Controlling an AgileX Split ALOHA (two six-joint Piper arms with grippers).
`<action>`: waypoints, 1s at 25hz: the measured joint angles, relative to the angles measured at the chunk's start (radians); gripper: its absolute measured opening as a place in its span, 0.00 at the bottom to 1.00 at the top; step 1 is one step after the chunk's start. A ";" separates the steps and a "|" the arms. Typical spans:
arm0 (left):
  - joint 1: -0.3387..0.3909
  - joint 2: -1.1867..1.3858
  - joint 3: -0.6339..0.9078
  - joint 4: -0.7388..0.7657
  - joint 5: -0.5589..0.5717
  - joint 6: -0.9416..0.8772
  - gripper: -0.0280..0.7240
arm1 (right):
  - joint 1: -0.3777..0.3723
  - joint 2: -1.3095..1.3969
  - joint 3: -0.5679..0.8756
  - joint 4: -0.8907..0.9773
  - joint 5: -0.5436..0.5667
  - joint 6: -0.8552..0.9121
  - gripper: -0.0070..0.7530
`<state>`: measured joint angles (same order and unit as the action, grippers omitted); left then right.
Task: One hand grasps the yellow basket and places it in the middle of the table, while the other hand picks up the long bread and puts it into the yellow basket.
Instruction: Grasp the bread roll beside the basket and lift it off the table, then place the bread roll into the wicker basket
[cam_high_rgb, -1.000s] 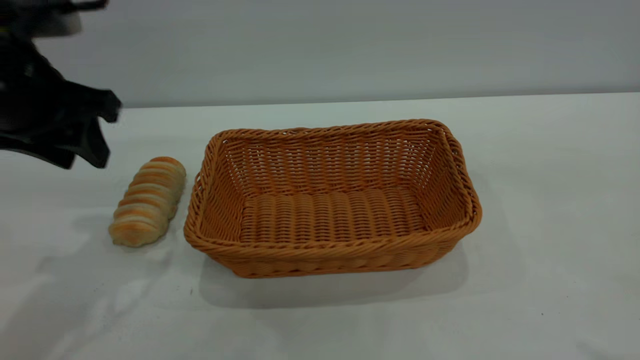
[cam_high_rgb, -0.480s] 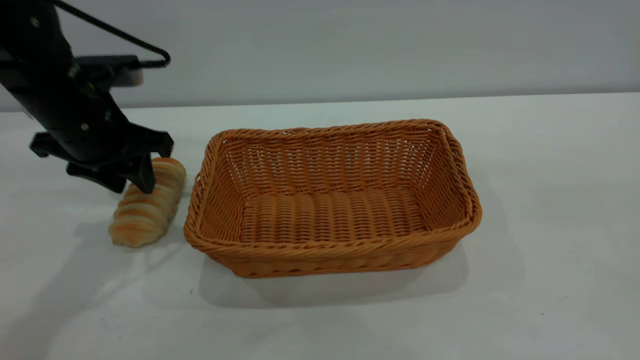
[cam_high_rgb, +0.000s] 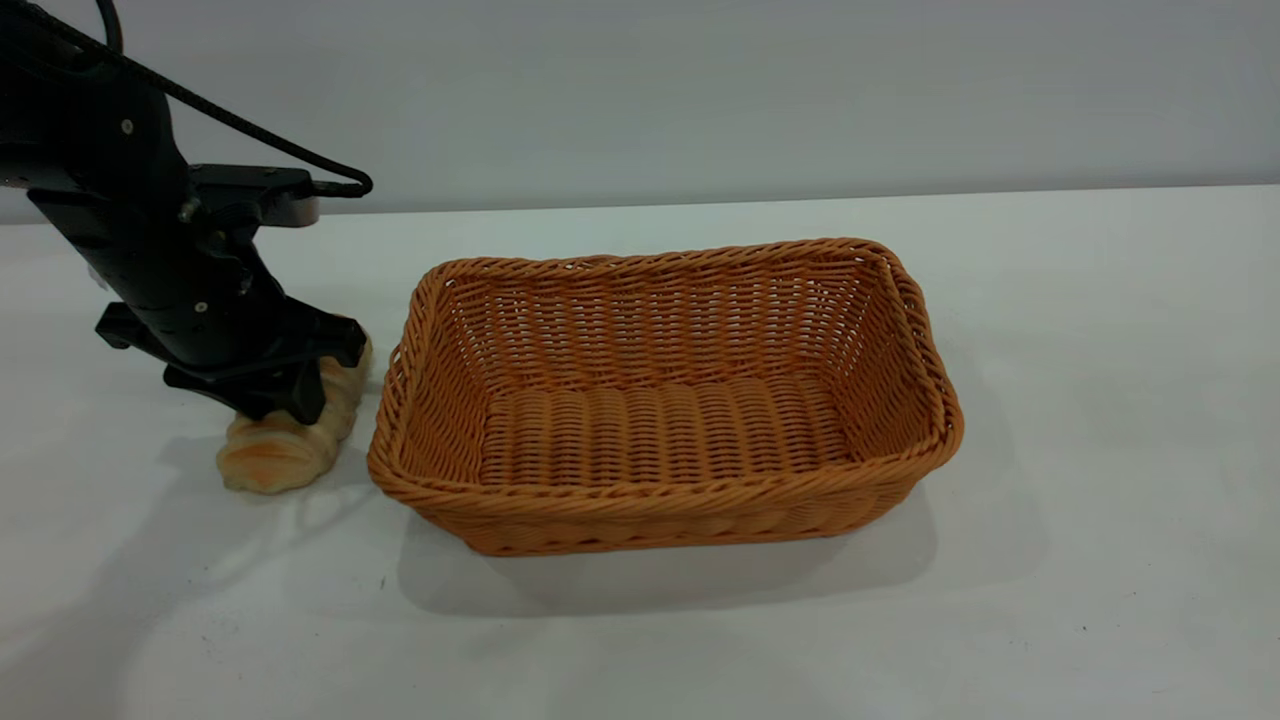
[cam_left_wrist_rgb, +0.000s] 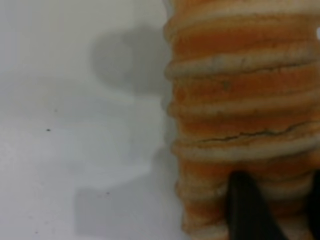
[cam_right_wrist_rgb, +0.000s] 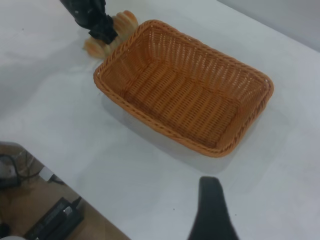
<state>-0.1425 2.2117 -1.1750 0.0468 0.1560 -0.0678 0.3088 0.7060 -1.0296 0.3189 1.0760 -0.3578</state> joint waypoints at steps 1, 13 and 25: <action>0.001 0.000 0.000 0.005 0.000 0.000 0.41 | 0.000 0.000 0.000 0.000 0.000 0.000 0.78; 0.052 -0.037 -0.019 0.050 0.105 0.003 0.07 | 0.000 0.000 0.000 0.002 -0.001 0.000 0.78; -0.066 -0.380 -0.019 -0.031 0.121 -0.005 0.07 | 0.000 0.000 0.000 0.002 -0.004 -0.001 0.78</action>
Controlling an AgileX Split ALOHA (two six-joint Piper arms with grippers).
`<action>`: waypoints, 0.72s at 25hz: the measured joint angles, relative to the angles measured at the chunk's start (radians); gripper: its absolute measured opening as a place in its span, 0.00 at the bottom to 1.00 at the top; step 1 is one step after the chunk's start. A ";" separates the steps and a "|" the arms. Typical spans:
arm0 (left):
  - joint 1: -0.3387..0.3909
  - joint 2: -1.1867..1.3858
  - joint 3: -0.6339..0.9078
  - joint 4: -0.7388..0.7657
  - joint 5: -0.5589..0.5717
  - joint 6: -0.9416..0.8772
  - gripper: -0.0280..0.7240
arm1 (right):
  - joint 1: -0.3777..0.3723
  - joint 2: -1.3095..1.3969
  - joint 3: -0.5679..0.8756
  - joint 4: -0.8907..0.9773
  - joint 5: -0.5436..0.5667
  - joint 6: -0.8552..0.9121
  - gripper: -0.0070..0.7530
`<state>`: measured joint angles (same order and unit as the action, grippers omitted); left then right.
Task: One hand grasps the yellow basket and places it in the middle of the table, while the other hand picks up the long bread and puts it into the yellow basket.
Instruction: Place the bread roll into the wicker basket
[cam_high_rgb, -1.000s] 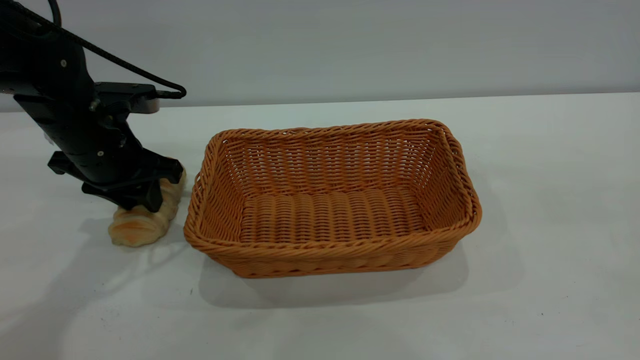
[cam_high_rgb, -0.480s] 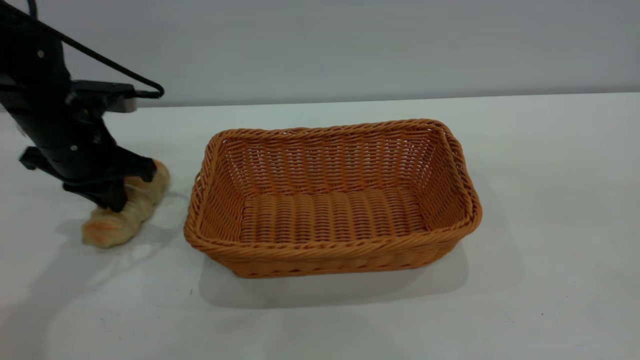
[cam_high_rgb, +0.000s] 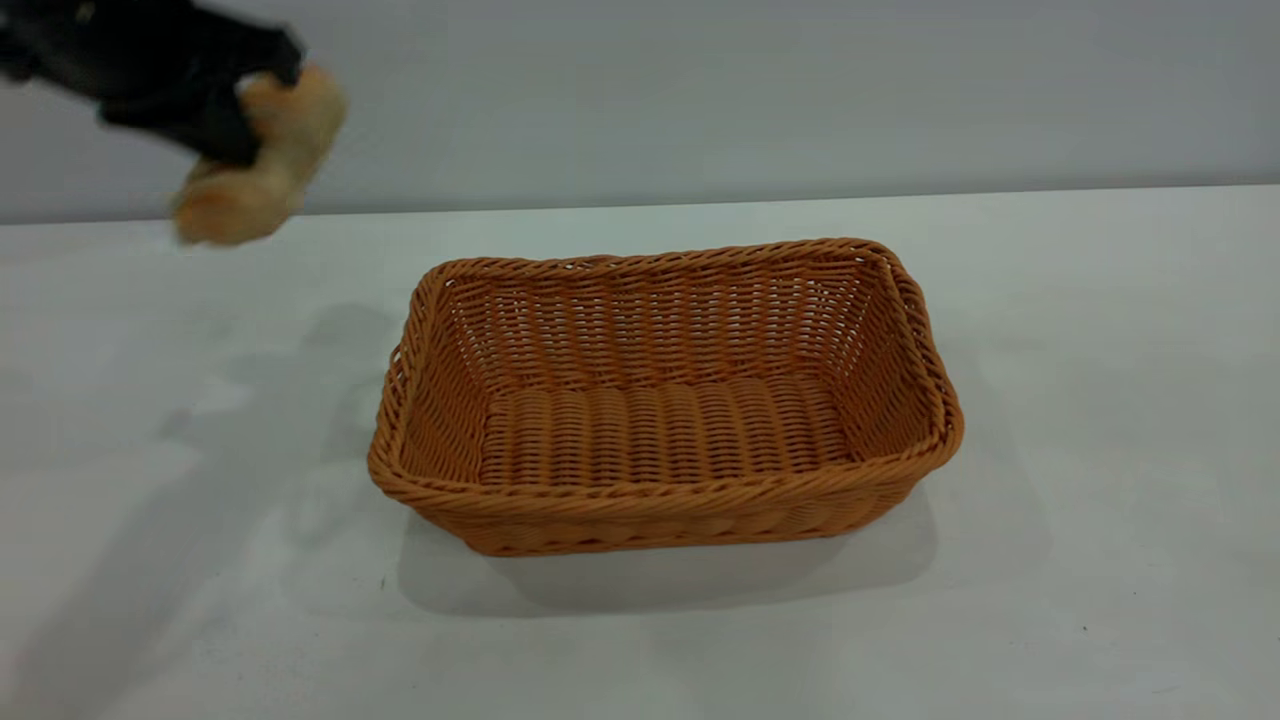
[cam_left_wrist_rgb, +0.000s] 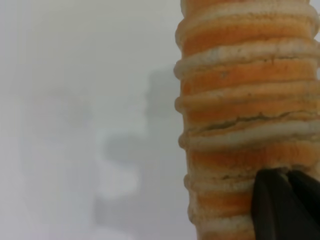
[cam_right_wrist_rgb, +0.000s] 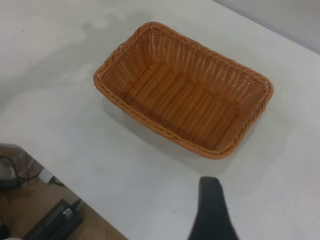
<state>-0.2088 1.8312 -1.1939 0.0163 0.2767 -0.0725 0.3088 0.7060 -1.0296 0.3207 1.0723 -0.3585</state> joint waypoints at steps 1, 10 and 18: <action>-0.034 -0.006 0.000 -0.005 -0.010 0.000 0.07 | 0.000 0.000 0.000 0.000 0.000 0.000 0.78; -0.288 0.041 0.000 -0.016 -0.094 0.000 0.07 | 0.000 0.000 0.000 0.000 -0.002 -0.021 0.78; -0.356 0.163 0.000 -0.022 -0.150 0.000 0.08 | 0.000 0.000 0.000 0.000 -0.003 -0.024 0.78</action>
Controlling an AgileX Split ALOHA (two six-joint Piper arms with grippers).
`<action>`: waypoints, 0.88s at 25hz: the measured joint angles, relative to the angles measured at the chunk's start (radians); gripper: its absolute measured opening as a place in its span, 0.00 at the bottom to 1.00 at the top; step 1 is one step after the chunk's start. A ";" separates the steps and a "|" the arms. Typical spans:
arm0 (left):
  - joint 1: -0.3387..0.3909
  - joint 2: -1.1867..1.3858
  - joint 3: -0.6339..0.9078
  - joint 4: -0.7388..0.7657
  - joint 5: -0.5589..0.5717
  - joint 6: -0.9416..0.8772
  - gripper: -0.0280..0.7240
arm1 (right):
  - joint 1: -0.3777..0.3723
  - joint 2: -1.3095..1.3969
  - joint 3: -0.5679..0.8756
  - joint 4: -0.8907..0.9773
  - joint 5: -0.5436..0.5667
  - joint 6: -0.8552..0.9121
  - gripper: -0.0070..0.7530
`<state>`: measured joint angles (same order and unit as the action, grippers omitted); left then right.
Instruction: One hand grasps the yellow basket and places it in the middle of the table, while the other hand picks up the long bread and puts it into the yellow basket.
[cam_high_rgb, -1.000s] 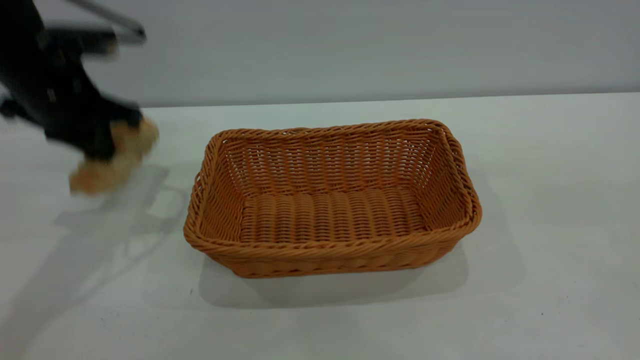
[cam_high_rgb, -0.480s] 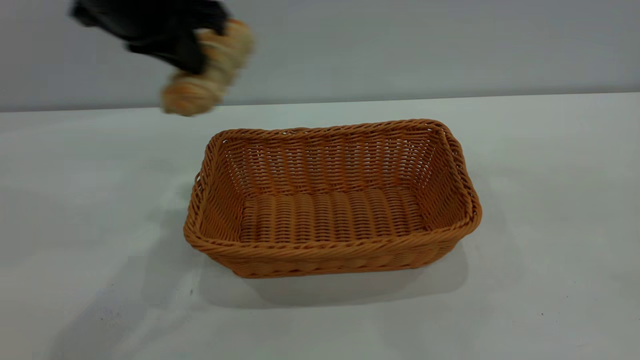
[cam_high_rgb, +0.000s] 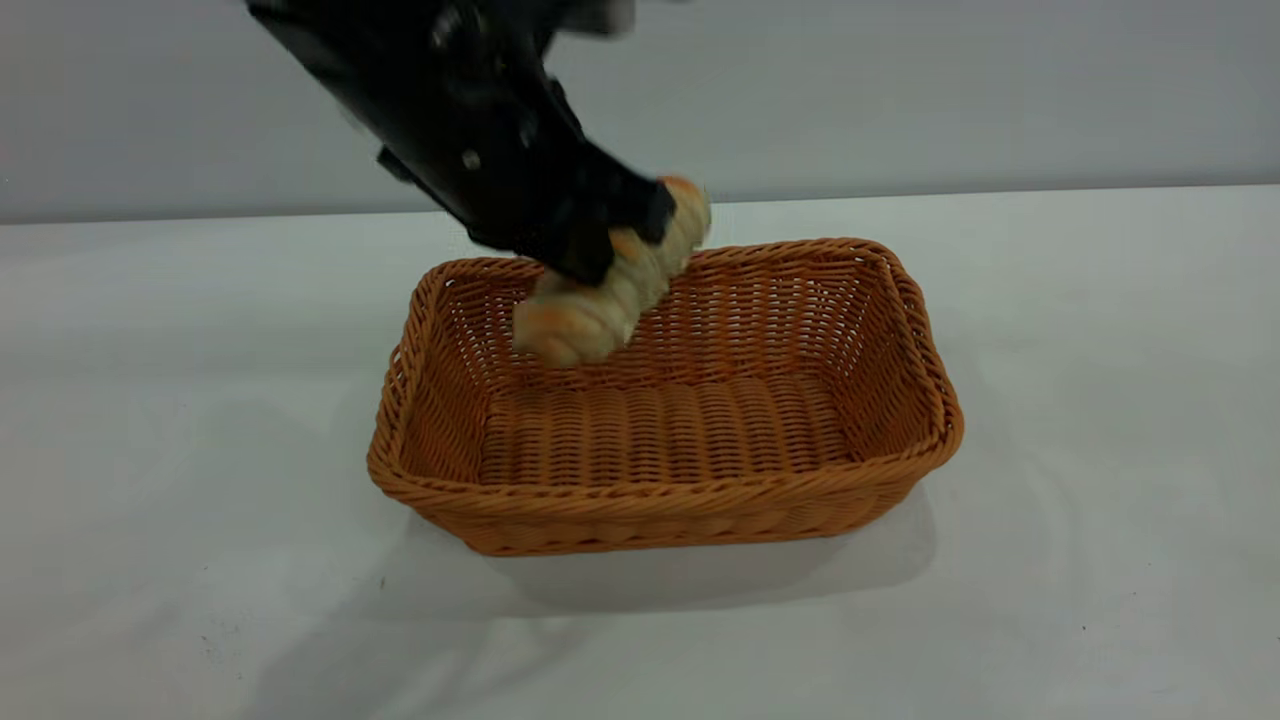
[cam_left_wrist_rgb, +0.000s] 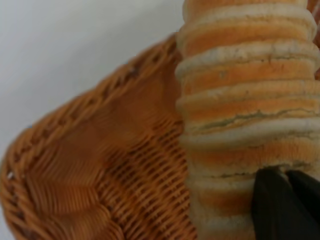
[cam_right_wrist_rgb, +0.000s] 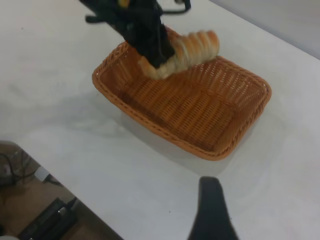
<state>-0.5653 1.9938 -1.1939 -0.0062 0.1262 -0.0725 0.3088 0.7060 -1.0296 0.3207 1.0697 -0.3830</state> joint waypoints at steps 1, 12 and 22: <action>0.000 0.013 0.000 0.000 -0.015 0.000 0.10 | 0.000 0.000 0.000 0.000 0.000 0.000 0.78; 0.000 0.038 0.000 0.000 -0.089 -0.019 0.65 | 0.000 0.000 0.000 0.001 0.000 0.000 0.78; 0.094 -0.198 0.002 0.072 0.209 0.072 0.72 | 0.000 -0.068 0.000 -0.054 0.013 0.010 0.78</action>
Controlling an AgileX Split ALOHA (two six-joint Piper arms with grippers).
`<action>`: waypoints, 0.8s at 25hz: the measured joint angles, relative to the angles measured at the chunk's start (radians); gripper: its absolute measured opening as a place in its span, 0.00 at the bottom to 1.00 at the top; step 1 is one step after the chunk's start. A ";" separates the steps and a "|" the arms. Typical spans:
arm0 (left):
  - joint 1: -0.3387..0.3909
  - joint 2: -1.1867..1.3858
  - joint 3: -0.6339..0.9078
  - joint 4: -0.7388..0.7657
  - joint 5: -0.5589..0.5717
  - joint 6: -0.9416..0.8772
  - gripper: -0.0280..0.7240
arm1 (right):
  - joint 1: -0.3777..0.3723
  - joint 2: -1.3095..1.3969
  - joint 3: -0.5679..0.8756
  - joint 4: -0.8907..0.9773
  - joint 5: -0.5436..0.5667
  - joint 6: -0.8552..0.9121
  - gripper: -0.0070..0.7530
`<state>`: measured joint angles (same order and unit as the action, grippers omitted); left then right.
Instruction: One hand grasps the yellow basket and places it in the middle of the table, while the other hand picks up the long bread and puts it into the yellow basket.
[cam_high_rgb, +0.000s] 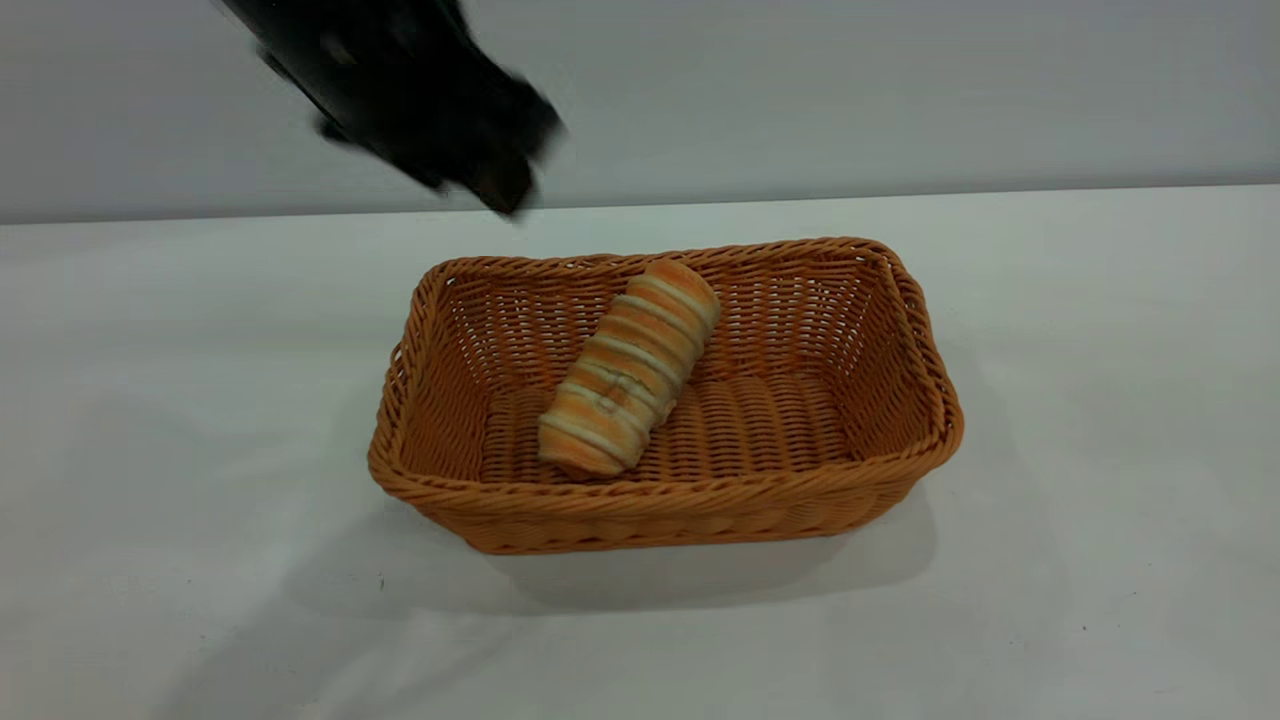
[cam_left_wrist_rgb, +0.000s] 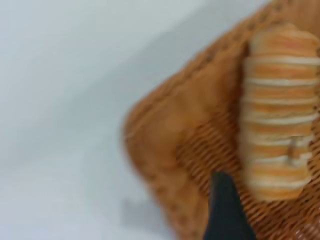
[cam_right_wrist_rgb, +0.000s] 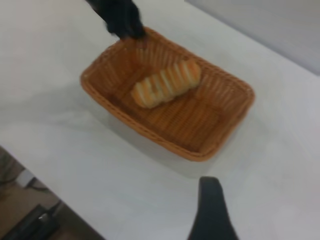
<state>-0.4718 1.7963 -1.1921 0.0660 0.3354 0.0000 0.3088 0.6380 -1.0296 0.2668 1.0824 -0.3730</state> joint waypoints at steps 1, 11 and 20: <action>0.014 -0.042 0.000 0.001 0.028 0.000 0.72 | 0.000 -0.013 0.000 -0.009 0.008 0.004 0.78; 0.102 -0.488 0.005 0.062 0.316 0.011 0.72 | 0.000 -0.169 0.000 -0.054 0.112 0.060 0.78; 0.102 -0.860 0.142 0.076 0.510 0.006 0.72 | 0.000 -0.317 0.158 -0.087 0.131 0.119 0.78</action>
<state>-0.3694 0.9358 -1.0502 0.1417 0.8450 0.0060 0.3088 0.3209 -0.8716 0.1794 1.2136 -0.2545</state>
